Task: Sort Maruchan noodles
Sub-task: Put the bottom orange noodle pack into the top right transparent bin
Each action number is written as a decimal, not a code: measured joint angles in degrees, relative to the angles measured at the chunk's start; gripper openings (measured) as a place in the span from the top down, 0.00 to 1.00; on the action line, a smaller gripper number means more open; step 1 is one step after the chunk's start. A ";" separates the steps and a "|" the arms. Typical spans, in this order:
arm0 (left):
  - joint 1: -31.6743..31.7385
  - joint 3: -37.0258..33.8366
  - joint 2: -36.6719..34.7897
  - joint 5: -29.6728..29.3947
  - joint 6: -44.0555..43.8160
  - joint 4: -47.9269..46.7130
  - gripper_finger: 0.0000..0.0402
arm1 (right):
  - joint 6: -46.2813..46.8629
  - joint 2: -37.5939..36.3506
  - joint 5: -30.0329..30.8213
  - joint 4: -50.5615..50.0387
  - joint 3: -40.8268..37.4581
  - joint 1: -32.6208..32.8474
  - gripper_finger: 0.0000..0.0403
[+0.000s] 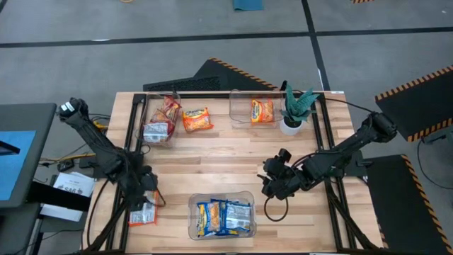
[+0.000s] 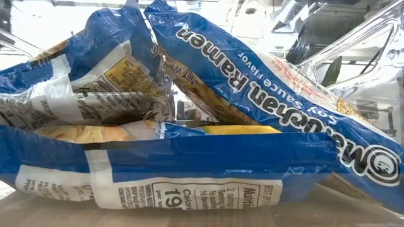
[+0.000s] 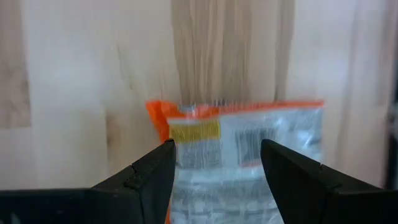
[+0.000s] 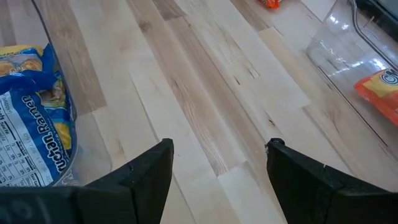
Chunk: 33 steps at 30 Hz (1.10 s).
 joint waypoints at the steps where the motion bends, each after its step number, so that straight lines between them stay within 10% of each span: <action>1: -0.91 0.18 1.70 0.04 0.18 -0.16 0.45 | 0.00 0.00 0.00 -0.07 0.00 0.00 0.31; 18: -5.26 4.43 23.26 -5.63 8.71 0.83 0.48 | 0.52 0.00 0.00 0.06 0.00 0.07 0.31; 27: -5.08 4.26 23.75 -9.13 10.76 -0.41 0.95 | 0.48 0.00 -0.01 0.00 0.00 0.07 0.31; 33: -4.82 10.90 21.67 -17.77 12.13 -14.51 1.00 | 0.00 0.00 0.00 0.01 0.00 0.02 0.31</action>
